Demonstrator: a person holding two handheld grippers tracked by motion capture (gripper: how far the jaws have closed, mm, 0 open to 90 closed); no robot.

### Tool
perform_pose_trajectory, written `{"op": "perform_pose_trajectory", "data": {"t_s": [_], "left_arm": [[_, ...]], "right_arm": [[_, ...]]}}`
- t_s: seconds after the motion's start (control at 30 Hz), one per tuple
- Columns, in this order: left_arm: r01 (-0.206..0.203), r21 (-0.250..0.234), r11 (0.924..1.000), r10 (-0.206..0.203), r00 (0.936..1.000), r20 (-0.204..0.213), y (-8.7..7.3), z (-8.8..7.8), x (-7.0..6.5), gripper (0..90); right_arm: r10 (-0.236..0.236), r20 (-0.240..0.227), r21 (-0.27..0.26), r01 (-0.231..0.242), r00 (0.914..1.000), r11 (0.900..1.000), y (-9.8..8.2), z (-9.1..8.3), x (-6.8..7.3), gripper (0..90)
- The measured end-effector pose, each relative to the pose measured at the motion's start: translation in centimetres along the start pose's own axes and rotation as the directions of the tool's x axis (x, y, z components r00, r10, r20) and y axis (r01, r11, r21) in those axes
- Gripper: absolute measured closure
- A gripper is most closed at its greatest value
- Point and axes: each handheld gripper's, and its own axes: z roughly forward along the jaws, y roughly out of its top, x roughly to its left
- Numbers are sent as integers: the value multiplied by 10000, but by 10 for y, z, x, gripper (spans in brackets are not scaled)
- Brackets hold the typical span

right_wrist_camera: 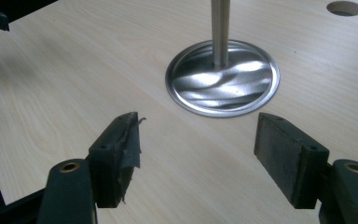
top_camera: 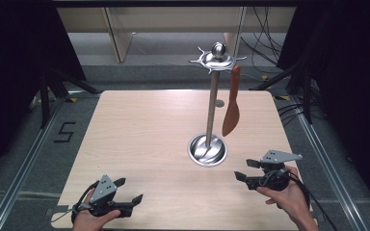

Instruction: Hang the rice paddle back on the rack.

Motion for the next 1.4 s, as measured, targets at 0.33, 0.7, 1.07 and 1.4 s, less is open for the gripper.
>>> {"op": "perform_pose_trajectory", "data": {"t_s": [0.33, 0.7, 1.07, 1.4], "left_arm": [[13, -30, 10000, -13, 10000, 24, 0, 0, -1, 148], [13, -13, 10000, -13, 10000, 25, 0, 0, -1, 148], [-27, 35, 10000, 27, 10000, 38, -1, 0, -1, 148], [-58, -4, 10000, 58, 10000, 48, -1, 1, -1, 148]], "right_arm": [[287, 77, 242, -289, 9996, 9993, -13, -1, -2, 318], [133, -48, 362, -131, 9999, 9993, -19, 2, 0, 314], [257, -66, 549, -253, 9996, 9982, -25, 1, 2, 310], [-43, -21, 300, 44, 10000, 9995, -29, -4, 1, 300]]}}
